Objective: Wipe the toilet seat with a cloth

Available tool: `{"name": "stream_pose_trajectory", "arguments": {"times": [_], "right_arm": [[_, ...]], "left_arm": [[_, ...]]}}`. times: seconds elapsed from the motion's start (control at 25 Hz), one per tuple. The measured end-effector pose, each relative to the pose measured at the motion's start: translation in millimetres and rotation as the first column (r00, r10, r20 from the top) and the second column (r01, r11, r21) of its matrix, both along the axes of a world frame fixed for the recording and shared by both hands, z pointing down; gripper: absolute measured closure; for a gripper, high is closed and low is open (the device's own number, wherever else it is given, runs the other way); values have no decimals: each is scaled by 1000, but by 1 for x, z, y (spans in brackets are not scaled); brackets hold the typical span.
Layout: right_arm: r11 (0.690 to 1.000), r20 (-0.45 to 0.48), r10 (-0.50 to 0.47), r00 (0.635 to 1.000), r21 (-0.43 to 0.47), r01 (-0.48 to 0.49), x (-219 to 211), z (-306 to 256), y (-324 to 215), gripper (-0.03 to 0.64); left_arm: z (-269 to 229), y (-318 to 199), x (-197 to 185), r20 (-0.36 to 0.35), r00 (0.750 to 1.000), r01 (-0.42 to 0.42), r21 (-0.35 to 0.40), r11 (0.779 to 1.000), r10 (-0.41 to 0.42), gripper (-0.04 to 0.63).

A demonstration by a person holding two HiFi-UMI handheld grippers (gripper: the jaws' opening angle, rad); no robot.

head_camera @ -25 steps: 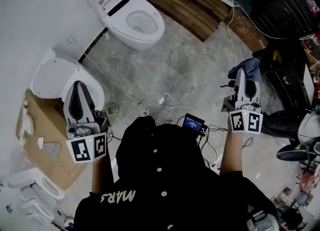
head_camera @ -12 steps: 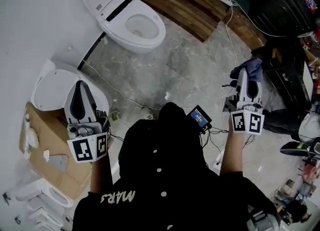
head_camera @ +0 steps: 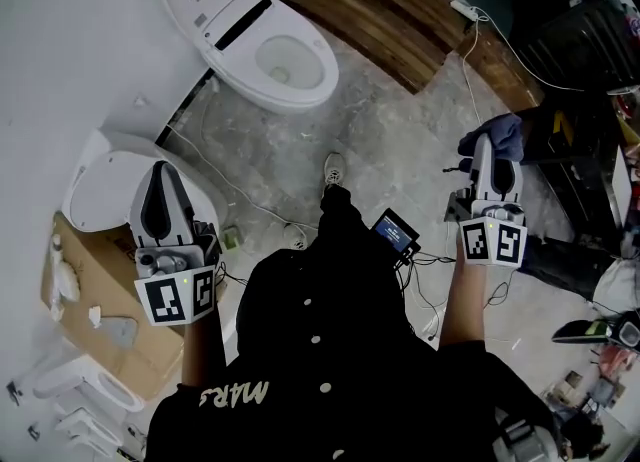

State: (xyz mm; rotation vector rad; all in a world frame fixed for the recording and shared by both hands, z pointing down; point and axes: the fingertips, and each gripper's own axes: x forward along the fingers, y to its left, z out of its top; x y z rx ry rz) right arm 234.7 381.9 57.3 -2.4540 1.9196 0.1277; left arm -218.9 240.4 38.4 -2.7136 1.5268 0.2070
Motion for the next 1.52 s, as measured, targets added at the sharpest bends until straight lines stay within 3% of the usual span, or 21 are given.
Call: {"name": "stream_pose_trajectory", "arguments": {"times": [0.44,1.0,1.24,1.52], "right_arm": [[996,15,-82,997,29,81,71,-11,-126,531],[981,36,-193,981,-18,193,146,5,-257,531],[968,32,-251,968,-23,252,154,7,-295,531],[958,19,-284,959,-37,285,135,12,-329,531]], "left_arm": [[-17,-96,55,-12,996,94,3,996,-94,588],[-16,-176,124,9,980,197,-22,980,-197,588],[-12,-187,136,10,971,240,-32,970,-240,588],[-2,-199,114,14,962,274,-46,961,-274,588]]}}
